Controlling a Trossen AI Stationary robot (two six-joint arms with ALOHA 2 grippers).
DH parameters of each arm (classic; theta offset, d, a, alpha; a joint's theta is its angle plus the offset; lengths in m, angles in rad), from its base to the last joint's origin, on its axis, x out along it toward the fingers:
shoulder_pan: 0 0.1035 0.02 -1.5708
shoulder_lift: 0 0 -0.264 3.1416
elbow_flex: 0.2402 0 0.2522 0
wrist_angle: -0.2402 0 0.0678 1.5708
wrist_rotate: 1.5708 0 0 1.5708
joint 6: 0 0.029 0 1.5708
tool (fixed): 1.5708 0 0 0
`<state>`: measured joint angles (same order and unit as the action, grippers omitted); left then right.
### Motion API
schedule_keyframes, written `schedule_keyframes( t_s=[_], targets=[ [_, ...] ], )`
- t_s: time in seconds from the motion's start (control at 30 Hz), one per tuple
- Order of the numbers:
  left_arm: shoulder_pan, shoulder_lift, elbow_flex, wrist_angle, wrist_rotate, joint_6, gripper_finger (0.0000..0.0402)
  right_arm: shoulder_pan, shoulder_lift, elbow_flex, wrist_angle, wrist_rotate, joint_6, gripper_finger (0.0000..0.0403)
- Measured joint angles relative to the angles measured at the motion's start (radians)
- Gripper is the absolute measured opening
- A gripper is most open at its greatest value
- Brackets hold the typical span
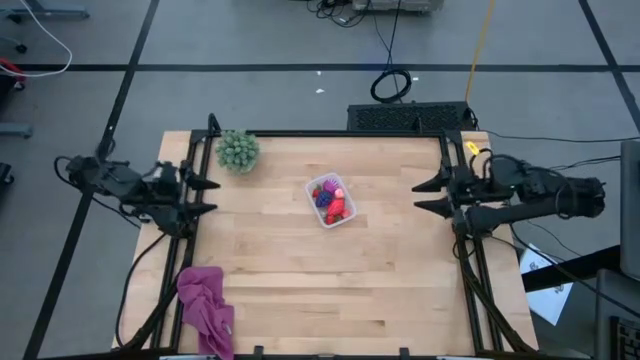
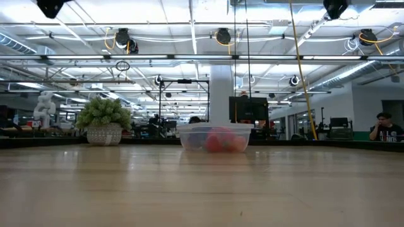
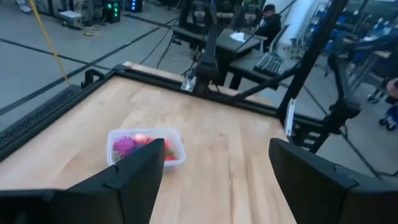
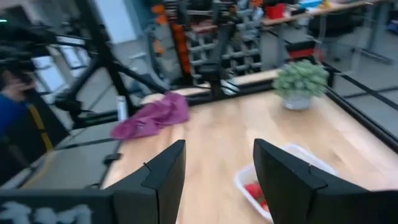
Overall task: Pick and placing Produce into tupperware
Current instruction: Return to Home Position
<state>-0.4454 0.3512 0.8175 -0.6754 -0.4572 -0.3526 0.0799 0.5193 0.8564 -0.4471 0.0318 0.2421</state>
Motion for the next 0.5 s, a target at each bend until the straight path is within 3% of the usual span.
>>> schedule_keyframes(
  t_s=[0.2,0.5],
  targets=[
    [0.0,0.0,-0.146,0.157,0.0,0.086,0.0294,-0.118,0.01,-0.049,0.017,-0.006,-0.047,0.018],
    [0.001,-0.16,-0.121,0.148,-0.09,0.14,0.0294,-0.218,-0.073,-0.05,0.053,-0.068,-0.123,0.018]
  ],
)
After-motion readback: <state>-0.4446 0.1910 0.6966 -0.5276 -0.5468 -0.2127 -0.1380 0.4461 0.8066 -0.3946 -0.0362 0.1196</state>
